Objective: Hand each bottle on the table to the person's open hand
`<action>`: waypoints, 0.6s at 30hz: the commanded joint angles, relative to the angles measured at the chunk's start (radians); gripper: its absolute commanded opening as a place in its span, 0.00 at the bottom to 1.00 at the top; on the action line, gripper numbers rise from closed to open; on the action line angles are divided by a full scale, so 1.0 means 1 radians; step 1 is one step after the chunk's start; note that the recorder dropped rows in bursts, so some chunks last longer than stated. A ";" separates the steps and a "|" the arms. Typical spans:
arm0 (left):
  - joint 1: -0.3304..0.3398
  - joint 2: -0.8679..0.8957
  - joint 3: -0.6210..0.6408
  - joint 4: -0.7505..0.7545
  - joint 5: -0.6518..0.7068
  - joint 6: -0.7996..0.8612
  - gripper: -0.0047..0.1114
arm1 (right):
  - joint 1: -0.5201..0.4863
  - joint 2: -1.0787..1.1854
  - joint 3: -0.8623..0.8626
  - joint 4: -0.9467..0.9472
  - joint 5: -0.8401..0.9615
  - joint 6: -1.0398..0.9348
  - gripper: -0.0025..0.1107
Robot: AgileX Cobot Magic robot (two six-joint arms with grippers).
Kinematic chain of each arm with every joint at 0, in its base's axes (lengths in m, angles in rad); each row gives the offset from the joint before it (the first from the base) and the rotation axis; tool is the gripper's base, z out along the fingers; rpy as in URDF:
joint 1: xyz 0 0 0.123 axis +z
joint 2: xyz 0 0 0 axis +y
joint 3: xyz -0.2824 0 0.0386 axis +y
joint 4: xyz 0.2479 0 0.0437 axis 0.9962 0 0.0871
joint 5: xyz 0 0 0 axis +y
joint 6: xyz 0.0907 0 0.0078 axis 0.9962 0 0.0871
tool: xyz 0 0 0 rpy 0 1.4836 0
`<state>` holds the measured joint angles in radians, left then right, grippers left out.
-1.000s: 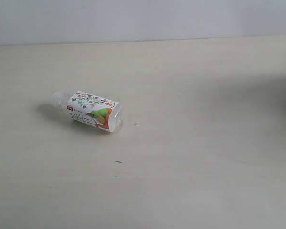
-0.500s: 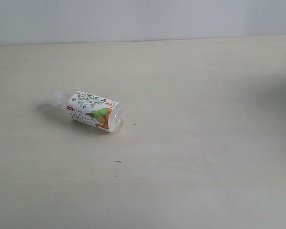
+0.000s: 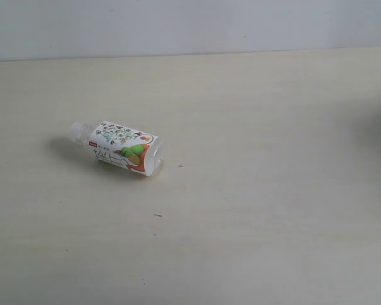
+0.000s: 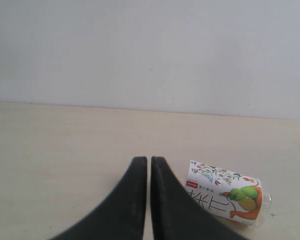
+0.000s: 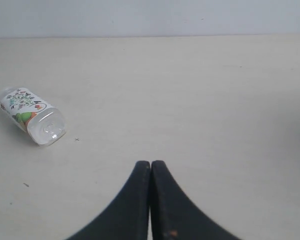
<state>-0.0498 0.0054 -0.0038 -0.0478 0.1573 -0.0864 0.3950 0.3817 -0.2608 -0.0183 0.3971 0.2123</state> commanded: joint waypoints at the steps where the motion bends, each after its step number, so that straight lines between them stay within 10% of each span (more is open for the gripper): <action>1: -0.002 -0.005 0.004 -0.004 -0.005 0.005 0.09 | 0.000 0.001 0.003 -0.008 -0.019 -0.003 0.02; 18: -0.002 -0.005 0.004 -0.004 -0.005 0.005 0.09 | 0.000 -0.270 0.003 -0.008 -0.019 -0.003 0.02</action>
<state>-0.0498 0.0054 -0.0038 -0.0478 0.1573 -0.0864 0.3950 0.1581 -0.2608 -0.0183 0.3929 0.2123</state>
